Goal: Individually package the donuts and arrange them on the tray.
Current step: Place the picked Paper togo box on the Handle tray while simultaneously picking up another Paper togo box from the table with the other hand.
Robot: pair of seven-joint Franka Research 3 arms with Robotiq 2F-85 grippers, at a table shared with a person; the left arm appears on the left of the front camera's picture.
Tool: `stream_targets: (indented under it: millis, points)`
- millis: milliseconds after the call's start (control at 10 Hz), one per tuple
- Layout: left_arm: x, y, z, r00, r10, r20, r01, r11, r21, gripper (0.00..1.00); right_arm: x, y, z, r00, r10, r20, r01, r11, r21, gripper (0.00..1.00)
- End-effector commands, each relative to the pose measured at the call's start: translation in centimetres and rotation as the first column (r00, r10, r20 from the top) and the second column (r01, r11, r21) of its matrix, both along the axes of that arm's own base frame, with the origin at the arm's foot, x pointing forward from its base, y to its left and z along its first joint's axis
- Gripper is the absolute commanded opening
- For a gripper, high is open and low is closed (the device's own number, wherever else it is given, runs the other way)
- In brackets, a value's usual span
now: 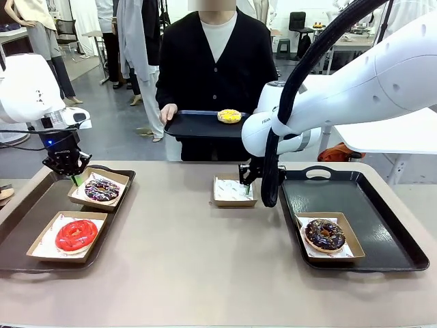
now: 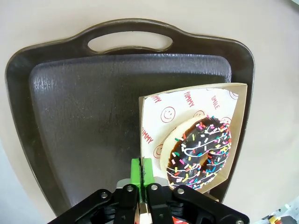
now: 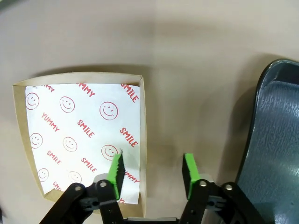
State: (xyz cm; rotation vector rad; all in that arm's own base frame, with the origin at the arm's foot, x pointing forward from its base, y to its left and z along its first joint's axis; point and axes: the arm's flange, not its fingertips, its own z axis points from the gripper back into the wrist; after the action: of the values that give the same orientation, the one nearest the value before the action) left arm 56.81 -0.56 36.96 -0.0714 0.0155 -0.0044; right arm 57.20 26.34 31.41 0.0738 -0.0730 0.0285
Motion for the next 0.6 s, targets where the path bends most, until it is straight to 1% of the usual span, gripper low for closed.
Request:
stream_targets:
  millis: [0,100,200,300,400,500]
  points:
    - [0.42,-0.35,0.38,1.000,0.010,-0.007,-0.010,0.999,0.035,0.54,0.08,0.24,-0.56,1.000,-0.011,0.028,0.012,1.000,-0.022,0.00]
    - [0.37,-0.32,0.41,1.000,0.008,-0.006,-0.008,0.999,0.036,1.00,0.06,0.25,-0.55,1.000,-0.012,0.026,0.013,1.000,-0.023,0.00]
    - [0.37,-0.28,0.40,1.000,0.009,-0.005,-0.009,0.999,0.037,1.00,0.06,0.26,-0.55,1.000,-0.013,0.025,0.013,1.000,-0.024,0.02]
    - [0.42,-0.24,0.39,1.000,0.011,-0.007,-0.011,0.999,0.036,1.00,0.07,0.24,-0.52,1.000,-0.013,0.024,0.014,1.000,-0.025,0.00]
    - [0.47,-0.21,0.35,1.000,0.012,-0.010,-0.012,0.999,0.037,0.75,0.06,0.24,-0.54,1.000,-0.013,0.022,0.014,1.000,-0.024,0.00]
    - [0.49,-0.23,0.36,1.000,0.011,-0.011,-0.011,0.999,0.037,0.85,0.08,0.19,-0.51,1.000,-0.015,0.018,0.015,1.000,-0.026,0.00]
